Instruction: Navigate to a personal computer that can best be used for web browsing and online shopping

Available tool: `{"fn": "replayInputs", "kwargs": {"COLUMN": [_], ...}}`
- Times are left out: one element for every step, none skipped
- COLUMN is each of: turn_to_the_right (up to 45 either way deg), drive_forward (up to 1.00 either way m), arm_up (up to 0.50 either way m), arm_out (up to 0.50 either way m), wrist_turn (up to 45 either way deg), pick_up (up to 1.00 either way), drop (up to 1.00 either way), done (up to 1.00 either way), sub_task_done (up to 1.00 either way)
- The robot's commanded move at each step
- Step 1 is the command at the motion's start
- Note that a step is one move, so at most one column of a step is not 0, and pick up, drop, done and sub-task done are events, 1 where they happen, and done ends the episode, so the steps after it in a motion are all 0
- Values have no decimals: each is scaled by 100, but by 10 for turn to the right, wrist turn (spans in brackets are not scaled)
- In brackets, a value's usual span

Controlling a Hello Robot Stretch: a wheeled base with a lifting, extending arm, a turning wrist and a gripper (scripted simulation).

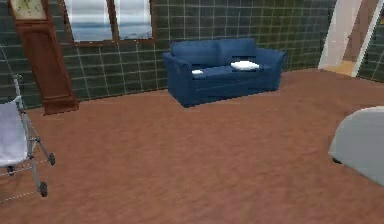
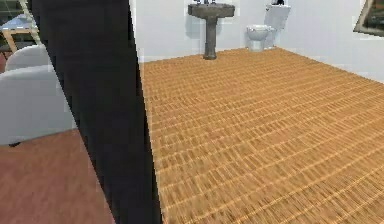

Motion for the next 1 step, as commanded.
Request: {"fn": "replayInputs", "kwargs": {"turn_to_the_right": [0], "drive_forward": [40], "arm_up": [0], "arm_out": [0], "wrist_turn": [0], "pick_up": [0], "drop": [0], "done": [0], "sub_task_done": [0]}}
